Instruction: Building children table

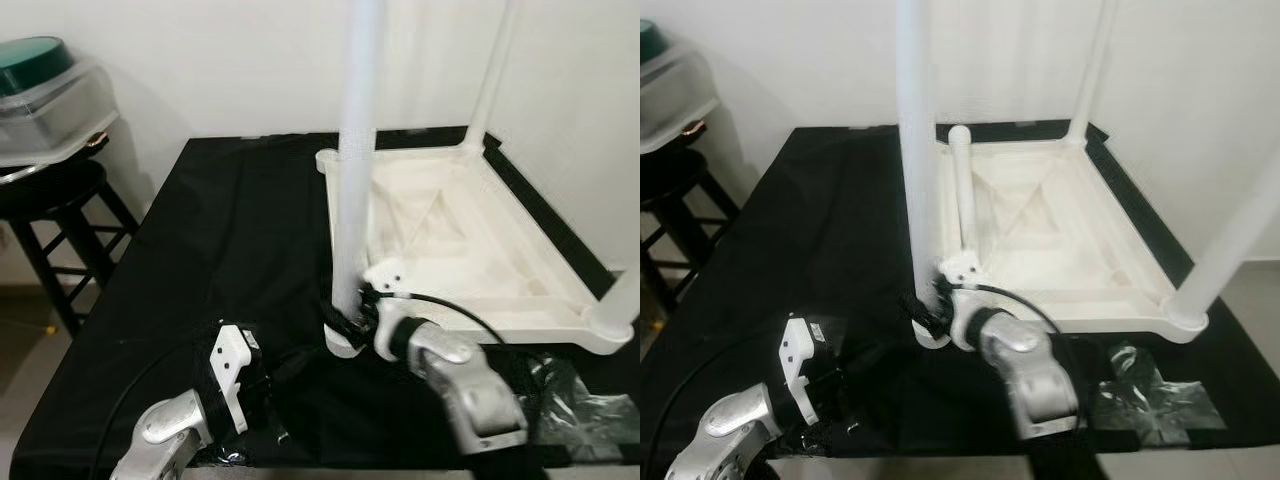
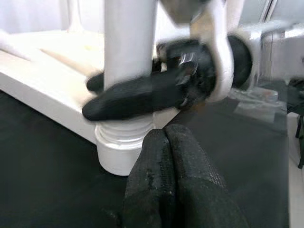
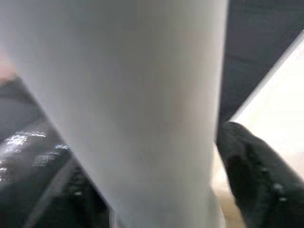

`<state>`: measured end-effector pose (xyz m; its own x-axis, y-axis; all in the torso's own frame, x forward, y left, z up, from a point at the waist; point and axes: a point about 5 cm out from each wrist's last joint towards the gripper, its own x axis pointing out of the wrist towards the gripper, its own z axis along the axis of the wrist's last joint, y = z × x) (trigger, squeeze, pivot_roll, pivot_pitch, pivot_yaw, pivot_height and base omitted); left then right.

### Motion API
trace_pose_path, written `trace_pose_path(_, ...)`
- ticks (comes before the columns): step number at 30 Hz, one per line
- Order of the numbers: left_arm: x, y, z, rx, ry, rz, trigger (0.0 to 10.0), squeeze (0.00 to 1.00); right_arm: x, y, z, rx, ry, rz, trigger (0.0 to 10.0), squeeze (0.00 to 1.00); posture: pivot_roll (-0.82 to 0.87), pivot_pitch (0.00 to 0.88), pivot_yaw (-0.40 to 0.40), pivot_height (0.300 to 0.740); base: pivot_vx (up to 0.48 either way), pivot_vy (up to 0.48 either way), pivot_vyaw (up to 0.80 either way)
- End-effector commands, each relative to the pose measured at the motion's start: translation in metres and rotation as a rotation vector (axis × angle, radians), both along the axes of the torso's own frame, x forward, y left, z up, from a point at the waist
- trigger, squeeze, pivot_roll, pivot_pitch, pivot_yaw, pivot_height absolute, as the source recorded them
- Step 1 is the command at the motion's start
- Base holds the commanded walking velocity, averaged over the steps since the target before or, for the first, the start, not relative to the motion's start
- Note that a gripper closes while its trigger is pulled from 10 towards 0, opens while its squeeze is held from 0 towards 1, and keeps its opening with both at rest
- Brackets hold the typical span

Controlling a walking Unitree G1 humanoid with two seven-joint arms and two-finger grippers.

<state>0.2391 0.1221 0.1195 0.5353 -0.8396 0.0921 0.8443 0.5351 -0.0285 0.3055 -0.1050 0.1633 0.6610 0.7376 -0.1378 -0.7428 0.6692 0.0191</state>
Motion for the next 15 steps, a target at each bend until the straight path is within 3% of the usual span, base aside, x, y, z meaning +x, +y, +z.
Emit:
trace_pose_path(1, -0.001, 0.003, -0.003, 0.012, 0.022, 0.006, 10.0, 0.00, -0.005, 0.005, 0.023, 0.017, -0.083, 0.199, 10.0, 1.00, -0.01, 0.112, 0.032, 0.740, 0.000, 0.000, 0.00)
trace_pose_path(3, -0.001, 0.002, -0.003, 0.012, 0.023, 0.004, 10.0, 0.00, -0.007, 0.003, 0.027, -0.012, -0.110, 0.261, 10.0, 1.00, -0.01, 0.112, 0.031, 0.740, 0.000, 0.000, 0.00)
trace_pose_path(4, -0.002, 0.002, -0.003, 0.011, 0.024, 0.003, 10.0, 0.00, -0.005, -0.001, 0.032, -0.048, -0.131, 0.333, 10.0, 0.00, 0.00, 0.115, 0.030, 0.740, 0.000, 0.000, 0.00)
trace_pose_path(12, -0.006, 0.002, -0.002, 0.009, 0.025, 0.003, 10.0, 0.00, 0.014, -0.018, 0.045, -0.147, -0.116, 0.525, 10.0, 0.00, 0.02, 0.129, 0.029, 0.740, 0.000, 0.000, 0.00)
trace_pose_path(15, -0.007, 0.002, -0.002, 0.009, 0.026, 0.002, 10.0, 0.00, 0.018, -0.020, 0.048, -0.139, -0.102, 0.557, 10.0, 0.00, 0.02, 0.131, 0.029, 0.740, 0.000, 0.000, 0.00)
